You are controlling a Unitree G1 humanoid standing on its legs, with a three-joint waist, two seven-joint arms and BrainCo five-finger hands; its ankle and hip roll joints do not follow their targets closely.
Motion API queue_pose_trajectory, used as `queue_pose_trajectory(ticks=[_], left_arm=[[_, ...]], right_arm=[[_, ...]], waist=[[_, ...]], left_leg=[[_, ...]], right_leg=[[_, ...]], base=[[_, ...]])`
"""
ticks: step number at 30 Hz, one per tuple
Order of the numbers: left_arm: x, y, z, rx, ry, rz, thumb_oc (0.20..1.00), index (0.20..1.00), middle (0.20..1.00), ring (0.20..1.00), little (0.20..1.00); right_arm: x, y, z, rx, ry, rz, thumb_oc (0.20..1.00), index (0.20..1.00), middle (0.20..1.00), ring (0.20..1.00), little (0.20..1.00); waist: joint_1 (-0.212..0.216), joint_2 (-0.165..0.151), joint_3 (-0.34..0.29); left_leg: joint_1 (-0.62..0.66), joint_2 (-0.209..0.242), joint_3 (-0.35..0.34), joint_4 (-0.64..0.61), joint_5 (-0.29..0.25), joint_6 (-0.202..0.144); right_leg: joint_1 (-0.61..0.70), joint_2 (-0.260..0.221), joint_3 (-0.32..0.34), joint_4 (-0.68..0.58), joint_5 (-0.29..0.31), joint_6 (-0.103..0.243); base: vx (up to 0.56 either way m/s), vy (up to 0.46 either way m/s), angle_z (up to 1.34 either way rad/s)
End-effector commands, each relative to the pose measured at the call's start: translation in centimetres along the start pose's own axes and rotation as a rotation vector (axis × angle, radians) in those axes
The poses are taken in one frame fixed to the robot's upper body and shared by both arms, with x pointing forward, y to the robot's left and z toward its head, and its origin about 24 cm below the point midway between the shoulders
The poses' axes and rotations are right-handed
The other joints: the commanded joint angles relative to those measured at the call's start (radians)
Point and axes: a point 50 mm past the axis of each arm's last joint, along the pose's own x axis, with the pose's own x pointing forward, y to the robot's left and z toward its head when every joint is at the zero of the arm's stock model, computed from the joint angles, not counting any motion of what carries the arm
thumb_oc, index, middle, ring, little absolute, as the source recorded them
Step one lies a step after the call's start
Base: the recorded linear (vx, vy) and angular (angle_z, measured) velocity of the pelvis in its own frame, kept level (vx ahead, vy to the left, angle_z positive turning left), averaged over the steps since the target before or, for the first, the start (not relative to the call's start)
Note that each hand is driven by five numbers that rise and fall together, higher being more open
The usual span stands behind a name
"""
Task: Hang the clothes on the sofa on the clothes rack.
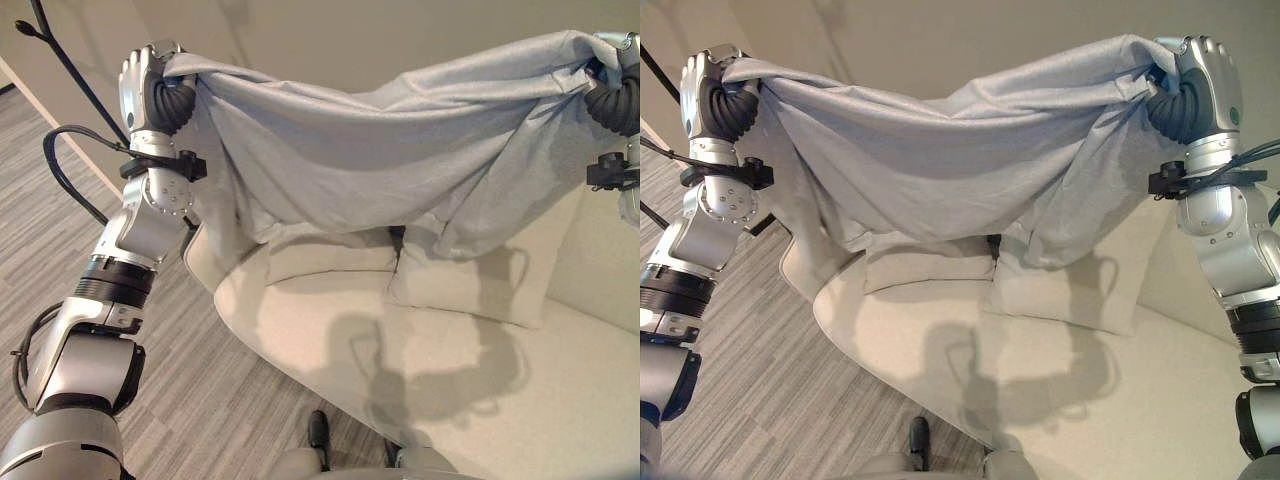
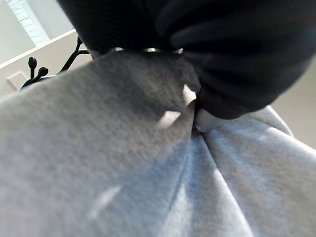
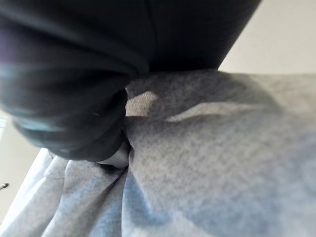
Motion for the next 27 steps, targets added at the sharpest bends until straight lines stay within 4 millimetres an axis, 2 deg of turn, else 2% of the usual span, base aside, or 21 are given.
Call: queue_pose_trajectory(ticks=[1, 3, 5, 7, 9, 10, 11, 14, 15, 16, 17, 18, 19, 20, 21, 22, 23, 26, 27], left_arm=[[1.6, 1.7, 0.7, 0.035, -0.061, 0.04, 0.2, 0.2, 0.2, 0.2, 0.2], [1.2, 1.2, 0.6, 0.025, -0.055, 0.022, 0.2, 0.2, 0.2, 0.2, 0.2], [1.0, 0.5, 1.2, -0.006, -0.07, 0.006, 0.2, 0.2, 0.2, 0.2, 0.2], [1.1, 0.3, 1.6, -0.017, -0.084, -0.001, 0.2, 0.2, 0.2, 0.2, 0.2], [1.3, 0.5, 1.6, -0.007, -0.086, 0.007, 0.2, 0.2, 0.2, 0.2, 0.2], [1.7, 1.0, 1.7, 0.014, -0.096, 0.027, 0.2, 0.2, 0.2, 0.2, 0.2], [1.7, 1.0, 1.7, 0.013, -0.098, 0.027, 0.2, 0.2, 0.2, 0.2, 0.2], [2.2, 1.7, 1.8, 0.033, -0.105, 0.06, 0.2, 0.2, 0.2, 0.2, 0.2], [2.5, 1.8, 2.0, 0.034, -0.117, 0.067, 0.2, 0.2, 0.2, 0.2, 0.2], [2.7, 2.1, 2.2, 0.035, -0.132, 0.077, 0.2, 0.2, 0.2, 0.2, 0.2], [2.8, 2.2, 2.4, 0.028, -0.139, 0.083, 0.2, 0.2, 0.2, 0.2, 0.2], [3.1, 2.1, 3.0, 0.023, -0.159, 0.085, 0.2, 0.2, 0.2, 0.2, 0.2], [3.1, 2.2, 3.1, 0.023, -0.161, 0.087, 0.2, 0.2, 0.2, 0.2, 0.2], [3.6, 2.9, 3.6, 0.023, -0.179, 0.115, 0.2, 0.2, 0.2, 0.2, 0.2], [3.7, 3.1, 3.5, 0.027, -0.178, 0.119, 0.2, 0.2, 0.2, 0.2, 0.2], [4.0, 4.1, 3.7, 0.048, -0.194, 0.141, 0.2, 0.2, 0.2, 0.2, 0.2], [4.3, 5.3, 4.2, 0.079, -0.229, 0.164, 0.2, 0.2, 0.2, 0.2, 0.2], [4.2, 5.7, 4.0, 0.072, -0.223, 0.161, 0.2, 0.2, 0.2, 0.2, 0.2], [4.1, 5.7, 3.6, 0.07, -0.202, 0.158, 0.2, 0.2, 0.2, 0.2, 0.2]], right_arm=[[1.0, -2.5, 0.8, -0.02, -0.064, -0.094, 0.2, 0.2, 0.2, 0.2, 0.2], [0.7, -2.7, 0.6, -0.017, -0.059, -0.09, 0.2, 0.2, 0.2, 0.2, 0.2], [0.2, -3.1, 0.1, -0.02, -0.043, -0.096, 0.2, 0.2, 0.2, 0.2, 0.2], [-0.2, -3.3, -0.3, -0.023, -0.028, -0.099, 0.2, 0.2, 0.2, 0.2, 0.2], [-0.4, -3.3, -0.5, -0.034, -0.022, -0.098, 0.2, 0.2, 0.2, 0.2, 0.2], [-0.4, -3.8, -0.6, -0.047, -0.019, -0.108, 0.2, 0.2, 0.2, 0.2, 0.2], [-0.4, -3.8, -0.7, -0.047, -0.017, -0.109, 0.2, 0.2, 0.2, 0.2, 0.2], [-0.5, -4.3, -1.0, -0.055, -0.001, -0.139, 0.2, 0.2, 0.2, 0.2, 0.2], [-0.6, -4.5, -1.4, -0.062, 0.016, -0.156, 0.2, 0.2, 0.2, 0.2, 0.2], [-0.7, -4.6, -1.6, -0.07, 0.026, -0.166, 0.2, 0.2, 0.2, 0.2, 0.2], [-0.7, -4.9, -2.0, -0.095, 0.041, -0.168, 0.2, 0.2, 0.2, 0.2, 0.2], [-0.6, -5.3, -2.1, -0.118, 0.049, -0.176, 0.2, 0.2, 0.2, 0.2, 0.2], [-0.6, -5.3, -2.1, -0.118, 0.049, -0.178, 0.2, 0.2, 0.2, 0.2, 0.2], [-0.1, -4.9, -1.6, -0.075, 0.04, -0.212, 0.2, 0.2, 0.2, 0.2, 0.2], [0.1, -4.8, -1.5, -0.071, 0.037, -0.214, 0.2, 0.2, 0.2, 0.2, 0.2], [0.7, -4.5, -1.0, -0.058, 0.019, -0.22, 0.2, 0.2, 0.2, 0.2, 0.2], [1.4, -4.4, -0.7, -0.053, 0.011, -0.214, 0.2, 0.2, 0.2, 0.2, 0.2], [1.6, -4.0, -0.6, -0.026, 0.01, -0.199, 0.2, 0.2, 0.2, 0.2, 0.2], [1.2, -3.6, -0.7, -0.014, 0.016, -0.181, 0.2, 0.2, 0.2, 0.2, 0.2]], waist=[[0.024, -0.062, -0.094], [0.025, -0.067, -0.096], [0.01, -0.079, -0.079], [0.003, -0.088, -0.069], [0.006, -0.095, -0.06], [0.001, -0.094, -0.057], [-0.001, -0.093, -0.058], [0.003, -0.09, -0.055], [0.007, -0.088, -0.054], [0.013, -0.076, -0.054], [0.004, -0.059, -0.057], [-0.01, -0.043, -0.06], [-0.007, -0.047, -0.059], [-0.007, -0.054, -0.044], [-0.005, -0.058, -0.045], [0.013, -0.065, -0.036], [0.029, -0.079, -0.037], [0.048, -0.102, -0.054], [0.061, -0.12, -0.068]], left_leg=[[0.01, -0.031, 0.034, 0.002, -0.073, -0.038], [0.001, -0.028, 0.021, 0.002, -0.066, -0.041], [-0.025, -0.01, 0.063, 0.047, -0.064, -0.042], [-0.03, 0.01, 0.105, 0.108, -0.106, -0.031], [-0.036, 0.026, 0.07, 0.148, -0.125, -0.036], [-0.045, 0.07, 0.037, 0.153, -0.12, -0.046], [-0.048, 0.072, 0.032, 0.152, -0.119, -0.048], [-0.074, 0.155, -0.007, 0.107, -0.066, -0.077], [-0.086, 0.177, -0.034, 0.085, -0.052, -0.093], [-0.09, 0.18, -0.09, 0.076, -0.05, -0.113], [-0.083, 0.163, -0.117, 0.075, -0.074, -0.129], [-0.07, 0.132, -0.093, 0.062, -0.101, -0.124], [-0.077, 0.126, -0.091, 0.067, -0.093, -0.121], [-0.076, 0.099, -0.058, 0.073, -0.119, -0.107], [-0.08, 0.098, -0.049, 0.076, -0.121, -0.104], [-0.085, 0.09, -0.007, 0.088, -0.126, -0.093], [-0.088, 0.066, 0.039, 0.09, -0.13, -0.074], [-0.063, 0.011, 0.065, 0.057, -0.14, -0.038], [-0.062, -0.024, 0.083, 0.039, -0.13, -0.021]], right_leg=[[0.059, 0.029, 0.01, -0.111, 0.023, 0.051], [0.076, 0.032, -0.01, -0.129, 0.029, 0.047], [0.081, 0.022, -0.047, -0.127, 0.032, 0.045], [0.07, 0.005, -0.087, -0.115, 0.051, 0.054], [0.06, -0.019, -0.104, -0.113, 0.067, 0.068], [0.055, -0.036, -0.116, -0.116, 0.063, 0.079], [0.054, -0.034, -0.12, -0.117, 0.063, 0.078], [0.045, -0.07, -0.117, -0.132, 0.049, 0.094], [0.042, -0.086, -0.114, -0.137, 0.04, 0.102], [0.045, -0.113, -0.092, -0.148, 0.032, 0.112], [0.046, -0.157, -0.078, -0.167, 0.048, 0.133], [0.02, -0.215, -0.072, -0.19, 0.087, 0.159], [0.013, -0.22, -0.067, -0.192, 0.097, 0.164], [-0.04, -0.247, -0.07, -0.186, 0.149, 0.168], [-0.048, -0.248, -0.061, -0.186, 0.152, 0.169], [-0.075, -0.257, -0.093, -0.172, 0.165, 0.159], [-0.068, -0.24, -0.126, -0.13, 0.152, 0.143], [-0.014, -0.14, -0.104, -0.067, 0.077, 0.111], [0.026, -0.074, -0.121, -0.073, 0.042, 0.096]], base=[[-0.03, -0.183, 0.69], [-0.04, -0.088, 0.61], [-0.13, -0.035, 0.51], [-0.12, 0.025, 0.57], [-0.07, 0.098, 0.3], [-0.04, 0.105, 0.14], [0.0, 0.172, 0.1], [0.04, 0.233, 0.19], [0.09, 0.459, 0.15], [0.11, 0.702, 0.09], [0.08, 1.005, -0.34], [0.0, 0.766, -0.52], [-0.14, 0.698, -0.67], [-0.14, 0.286, -0.26], [-0.23, 0.403, -0.14], [-0.21, 0.365, -0.7], [-0.2, 0.465, -1.43], [-0.05, 0.349, -0.73], [-0.06, 0.285, -0.23]])
